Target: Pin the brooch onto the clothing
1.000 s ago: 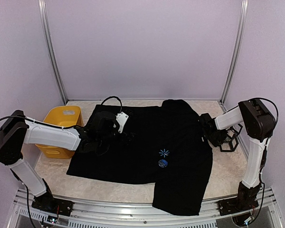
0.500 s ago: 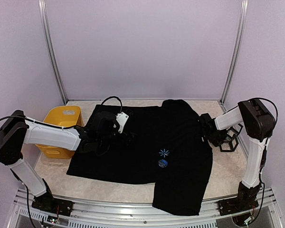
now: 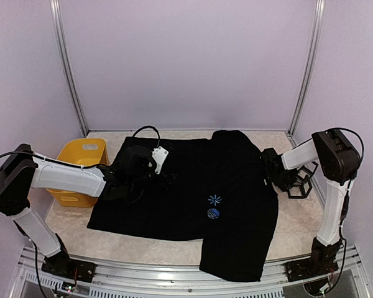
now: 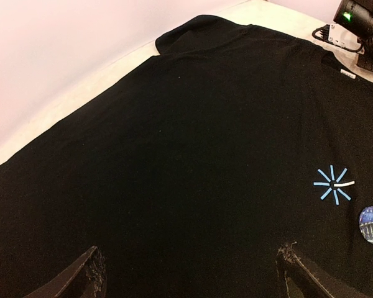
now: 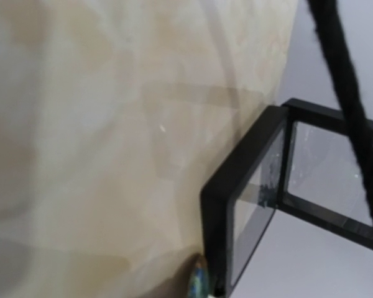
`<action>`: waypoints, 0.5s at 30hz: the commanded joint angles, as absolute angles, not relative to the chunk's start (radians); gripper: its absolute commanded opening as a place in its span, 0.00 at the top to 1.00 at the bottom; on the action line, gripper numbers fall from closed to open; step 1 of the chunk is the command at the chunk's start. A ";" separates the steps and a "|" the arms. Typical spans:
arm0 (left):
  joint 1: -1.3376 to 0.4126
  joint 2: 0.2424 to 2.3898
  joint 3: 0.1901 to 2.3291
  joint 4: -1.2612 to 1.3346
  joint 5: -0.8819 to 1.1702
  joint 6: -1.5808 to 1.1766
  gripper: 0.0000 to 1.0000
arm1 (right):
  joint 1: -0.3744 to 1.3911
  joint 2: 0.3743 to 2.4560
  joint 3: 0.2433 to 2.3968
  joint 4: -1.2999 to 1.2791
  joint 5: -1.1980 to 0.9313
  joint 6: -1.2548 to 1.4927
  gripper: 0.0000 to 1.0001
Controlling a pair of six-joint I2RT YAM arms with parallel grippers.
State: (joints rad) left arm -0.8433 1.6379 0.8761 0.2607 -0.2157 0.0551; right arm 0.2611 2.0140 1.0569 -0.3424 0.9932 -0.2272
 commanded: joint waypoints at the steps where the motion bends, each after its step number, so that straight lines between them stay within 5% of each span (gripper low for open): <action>1: -0.850 1.650 0.900 0.264 -0.208 0.069 0.10 | 0.248 2.023 1.053 -0.351 0.989 -0.219 1.00; 15: -0.850 1.652 0.901 0.268 -0.202 0.072 0.10 | 0.292 1.977 1.097 -0.442 0.930 -0.159 1.00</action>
